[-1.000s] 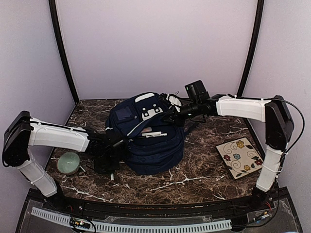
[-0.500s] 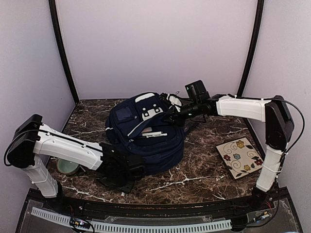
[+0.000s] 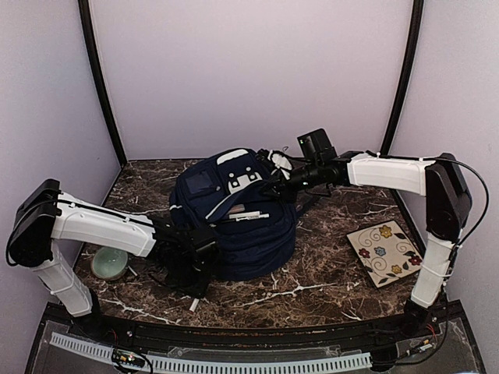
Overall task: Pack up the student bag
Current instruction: Pick up the pen at the center of the board.
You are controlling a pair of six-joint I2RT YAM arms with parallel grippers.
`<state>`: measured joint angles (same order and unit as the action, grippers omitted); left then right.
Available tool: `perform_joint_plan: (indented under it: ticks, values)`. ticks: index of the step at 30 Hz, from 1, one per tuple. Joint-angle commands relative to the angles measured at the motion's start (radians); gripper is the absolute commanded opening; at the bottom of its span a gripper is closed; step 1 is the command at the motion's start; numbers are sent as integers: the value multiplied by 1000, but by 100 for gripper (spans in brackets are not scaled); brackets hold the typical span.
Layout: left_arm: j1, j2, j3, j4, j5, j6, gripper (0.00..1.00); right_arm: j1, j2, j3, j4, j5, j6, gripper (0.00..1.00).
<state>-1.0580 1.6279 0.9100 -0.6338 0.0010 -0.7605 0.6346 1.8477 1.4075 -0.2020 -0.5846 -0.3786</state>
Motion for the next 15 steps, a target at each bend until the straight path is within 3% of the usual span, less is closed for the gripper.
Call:
perform_joint_plan:
  ticks: [1,8,15]
  values:
    - [4,28,4,61,75,67,36,-3,-28,2,32,-80,52,0]
    - [5,61,-16,46,77,29,21,-4,-30,3,29,-82,51,0]
    - [3,-88,-46,-40,9,4,9,-4,-33,2,29,-81,50,0]
